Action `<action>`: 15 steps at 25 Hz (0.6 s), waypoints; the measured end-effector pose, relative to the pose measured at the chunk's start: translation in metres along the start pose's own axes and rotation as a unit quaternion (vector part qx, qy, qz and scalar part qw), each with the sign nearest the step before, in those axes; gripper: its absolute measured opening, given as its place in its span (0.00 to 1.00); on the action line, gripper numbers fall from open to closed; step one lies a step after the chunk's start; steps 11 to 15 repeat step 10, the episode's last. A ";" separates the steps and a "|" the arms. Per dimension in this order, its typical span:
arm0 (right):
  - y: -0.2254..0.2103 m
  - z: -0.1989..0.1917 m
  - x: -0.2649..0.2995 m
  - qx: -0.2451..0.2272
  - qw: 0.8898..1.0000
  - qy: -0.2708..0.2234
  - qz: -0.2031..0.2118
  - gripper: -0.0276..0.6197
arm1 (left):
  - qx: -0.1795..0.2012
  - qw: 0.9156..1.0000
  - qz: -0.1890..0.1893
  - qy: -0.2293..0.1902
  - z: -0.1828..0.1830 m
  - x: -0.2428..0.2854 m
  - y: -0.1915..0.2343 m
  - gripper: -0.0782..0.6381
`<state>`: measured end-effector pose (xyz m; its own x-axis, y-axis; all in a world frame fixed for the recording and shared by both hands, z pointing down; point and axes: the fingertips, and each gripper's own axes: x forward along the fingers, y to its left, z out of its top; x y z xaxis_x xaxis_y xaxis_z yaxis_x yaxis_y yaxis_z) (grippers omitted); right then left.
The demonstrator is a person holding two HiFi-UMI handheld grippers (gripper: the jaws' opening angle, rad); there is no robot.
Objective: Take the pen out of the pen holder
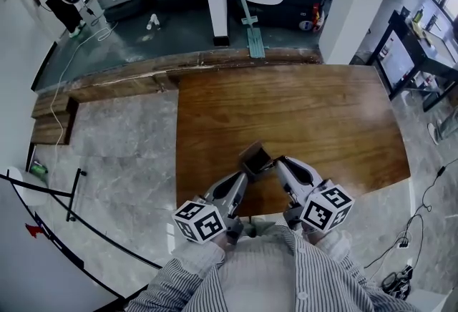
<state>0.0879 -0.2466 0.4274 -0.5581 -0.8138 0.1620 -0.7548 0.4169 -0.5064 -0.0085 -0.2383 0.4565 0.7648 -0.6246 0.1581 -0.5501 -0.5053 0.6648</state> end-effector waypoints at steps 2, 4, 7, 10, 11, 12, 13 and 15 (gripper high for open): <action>-0.001 -0.001 -0.001 0.002 1.000 0.000 -0.001 0.11 | -0.001 1.000 0.001 0.001 -0.002 0.000 -0.001 0.12; -0.002 -0.001 -0.001 0.003 1.000 0.001 0.000 0.11 | -0.002 1.000 0.000 0.003 -0.004 0.001 -0.001 0.12; -0.002 -0.001 -0.001 0.006 1.000 0.002 0.001 0.11 | -0.011 1.000 0.002 0.003 -0.006 0.002 -0.001 0.12; -0.003 -0.001 0.000 0.010 1.000 0.005 0.000 0.11 | -0.014 1.000 0.009 0.002 -0.006 0.002 0.002 0.12; -0.003 -0.001 0.000 0.010 1.000 0.005 0.000 0.11 | -0.014 1.000 0.009 0.002 -0.006 0.002 0.002 0.12; -0.003 -0.001 0.000 0.010 1.000 0.005 0.000 0.11 | -0.014 1.000 0.009 0.002 -0.006 0.002 0.002 0.12; -0.003 -0.001 0.000 0.010 1.000 0.005 0.000 0.11 | -0.014 1.000 0.009 0.002 -0.006 0.002 0.002 0.12; -0.003 -0.001 0.000 0.010 1.000 0.005 0.000 0.11 | -0.014 1.000 0.009 0.002 -0.006 0.002 0.002 0.12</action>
